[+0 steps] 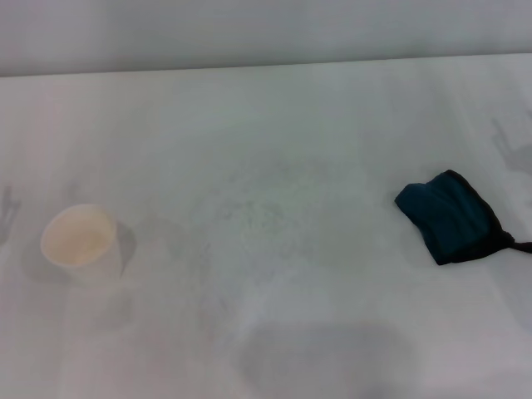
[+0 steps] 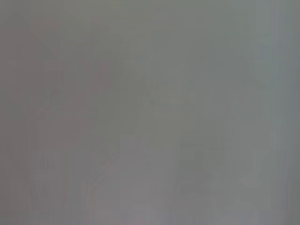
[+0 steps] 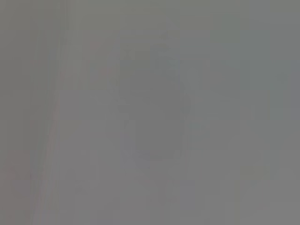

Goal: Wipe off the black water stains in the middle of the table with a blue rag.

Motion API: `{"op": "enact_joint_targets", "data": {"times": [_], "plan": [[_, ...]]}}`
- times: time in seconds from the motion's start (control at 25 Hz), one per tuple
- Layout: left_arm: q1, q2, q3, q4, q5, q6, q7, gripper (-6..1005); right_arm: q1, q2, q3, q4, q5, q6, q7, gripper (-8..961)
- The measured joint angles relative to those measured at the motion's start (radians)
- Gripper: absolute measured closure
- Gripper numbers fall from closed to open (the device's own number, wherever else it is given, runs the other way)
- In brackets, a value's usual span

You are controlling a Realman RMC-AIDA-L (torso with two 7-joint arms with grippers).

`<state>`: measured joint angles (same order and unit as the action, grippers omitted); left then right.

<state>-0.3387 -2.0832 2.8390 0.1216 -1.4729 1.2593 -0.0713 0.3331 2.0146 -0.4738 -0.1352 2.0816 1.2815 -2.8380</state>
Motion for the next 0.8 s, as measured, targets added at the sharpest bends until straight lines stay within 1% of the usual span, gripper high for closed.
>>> {"op": "enact_joint_targets", "data": {"times": [0.08, 0.28, 0.52, 0.64, 0.72, 0.8], "plan": [[0.001, 0.0, 0.0, 0.002, 0.0, 0.003, 0.008, 112, -0.001, 0.0, 0.003, 0.002, 0.002, 0.009, -0.006, 435], [-0.002, 0.001, -0.003, 0.002, 0.0, 0.005, 0.014, 112, 0.003, 0.0, 0.009, 0.015, 0.009, 0.019, -0.01, 218], [-0.014, 0.006, 0.001, -0.007, 0.001, 0.012, 0.032, 111, 0.023, 0.001, 0.005, 0.019, 0.009, -0.025, -0.035, 126], [-0.014, 0.006, 0.0, -0.008, 0.001, 0.022, 0.042, 111, 0.026, 0.001, 0.004, 0.019, 0.007, -0.016, -0.035, 126], [-0.007, 0.002, -0.005, -0.007, 0.0, 0.072, 0.093, 111, 0.025, 0.001, 0.006, 0.019, 0.008, -0.012, -0.036, 126], [-0.004, 0.0, -0.004, -0.003, 0.0, 0.092, 0.113, 111, 0.022, 0.001, 0.008, 0.019, 0.009, -0.008, -0.036, 126]]}}
